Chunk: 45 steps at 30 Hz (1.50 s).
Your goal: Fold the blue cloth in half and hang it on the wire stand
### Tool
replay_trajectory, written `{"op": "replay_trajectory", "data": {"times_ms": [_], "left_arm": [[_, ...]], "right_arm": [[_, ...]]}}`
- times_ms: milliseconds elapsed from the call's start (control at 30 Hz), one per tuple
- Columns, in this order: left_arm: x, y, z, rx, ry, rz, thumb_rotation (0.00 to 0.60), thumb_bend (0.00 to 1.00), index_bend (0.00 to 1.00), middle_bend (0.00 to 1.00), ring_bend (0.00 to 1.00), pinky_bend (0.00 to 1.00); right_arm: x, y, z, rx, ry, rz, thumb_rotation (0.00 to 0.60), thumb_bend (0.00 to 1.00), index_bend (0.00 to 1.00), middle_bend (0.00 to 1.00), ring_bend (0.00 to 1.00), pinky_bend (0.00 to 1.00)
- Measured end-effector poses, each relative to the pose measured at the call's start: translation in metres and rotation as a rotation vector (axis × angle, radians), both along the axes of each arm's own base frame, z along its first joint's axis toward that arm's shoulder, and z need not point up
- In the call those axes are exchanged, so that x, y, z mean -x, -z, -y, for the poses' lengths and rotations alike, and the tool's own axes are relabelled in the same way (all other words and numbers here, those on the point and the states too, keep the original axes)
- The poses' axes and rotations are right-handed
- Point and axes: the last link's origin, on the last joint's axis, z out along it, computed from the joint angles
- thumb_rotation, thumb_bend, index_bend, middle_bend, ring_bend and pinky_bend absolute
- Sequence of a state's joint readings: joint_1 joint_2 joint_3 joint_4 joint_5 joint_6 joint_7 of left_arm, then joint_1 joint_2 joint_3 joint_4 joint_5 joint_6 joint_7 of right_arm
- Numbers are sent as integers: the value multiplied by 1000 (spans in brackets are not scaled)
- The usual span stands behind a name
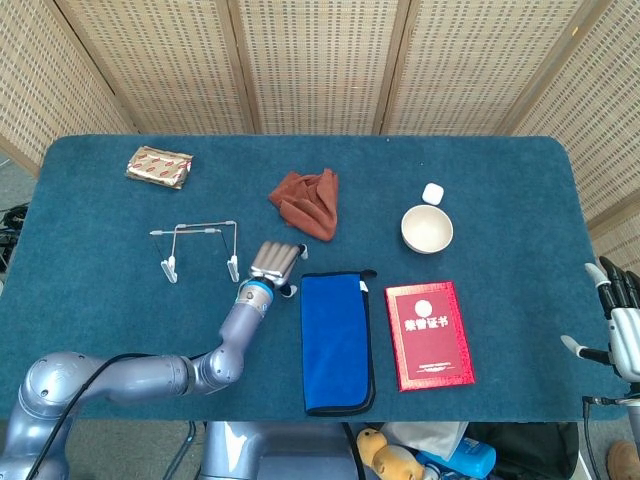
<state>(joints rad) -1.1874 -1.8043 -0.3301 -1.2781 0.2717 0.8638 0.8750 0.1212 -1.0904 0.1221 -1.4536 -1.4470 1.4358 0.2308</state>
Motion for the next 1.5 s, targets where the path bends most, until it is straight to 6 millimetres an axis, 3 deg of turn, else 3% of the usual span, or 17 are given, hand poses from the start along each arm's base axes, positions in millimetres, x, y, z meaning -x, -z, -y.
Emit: {"op": "replay_trajectory", "data": {"times_ms": [800,1500], "left_arm": [[-15,35,1,-15,-88,19,600,317,338,1000,1000,1000],[-11,39,7,21,-111,16,600,317,385,1000,1000,1000]], "right_arm": [[3,0,2,-17,19,11,600,0,5,0,0,0],[2,0,1,-24,17,19,600,0,5,0,0,0]]}}
